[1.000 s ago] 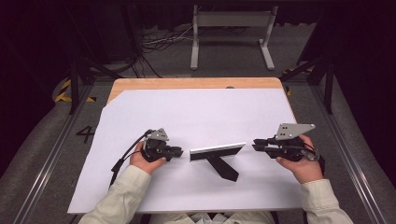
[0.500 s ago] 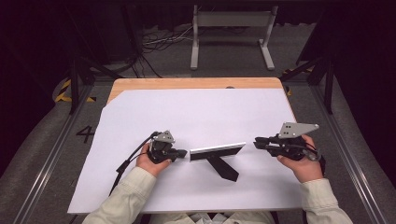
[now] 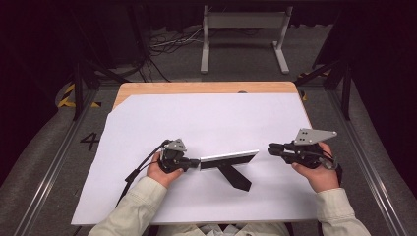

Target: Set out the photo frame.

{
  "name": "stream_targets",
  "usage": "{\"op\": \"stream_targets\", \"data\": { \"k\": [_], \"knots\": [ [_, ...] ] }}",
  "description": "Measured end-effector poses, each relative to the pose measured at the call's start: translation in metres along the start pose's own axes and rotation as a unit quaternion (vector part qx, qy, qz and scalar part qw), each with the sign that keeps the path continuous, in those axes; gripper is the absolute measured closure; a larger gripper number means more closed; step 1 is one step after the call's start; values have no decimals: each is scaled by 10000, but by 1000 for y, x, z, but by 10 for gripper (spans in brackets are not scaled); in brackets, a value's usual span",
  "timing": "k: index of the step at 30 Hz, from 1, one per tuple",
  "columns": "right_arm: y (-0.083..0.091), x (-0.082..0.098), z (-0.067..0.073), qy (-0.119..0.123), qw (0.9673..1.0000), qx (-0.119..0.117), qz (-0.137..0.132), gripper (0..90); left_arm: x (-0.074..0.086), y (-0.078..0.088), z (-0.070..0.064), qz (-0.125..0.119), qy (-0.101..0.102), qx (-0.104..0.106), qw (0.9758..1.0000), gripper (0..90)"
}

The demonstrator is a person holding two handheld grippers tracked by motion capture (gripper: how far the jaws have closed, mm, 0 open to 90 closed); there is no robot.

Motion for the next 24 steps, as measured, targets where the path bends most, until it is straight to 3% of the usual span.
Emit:
{"op": "stream_targets", "data": {
  "k": [7, 16, 24],
  "knots": [
    [1, -2, 1, 8, 10000, -6, -16, 787, 0, -5, -5, 94, -109, 73, 9999, 900],
    [3, -3, 1, 30, 10000, 26, -40, 787, -1, -5, -7, 205, -229, 6, 9995, 900],
    [5, -6, 2, 6, 10000, 12, -55, 800, -1, -6, -15, 436, -504, 190, 9976, 900]
  ]
}}
Point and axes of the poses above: each handheld gripper's, and its own axes: y roughly backward along the jaws, x roughly out of its underside, z roughly to its left, the point moved 4 cm from there along -y, roughly forward along the jaws, and after that the axes turned 7 degrees about y, right-handed, at the moved point
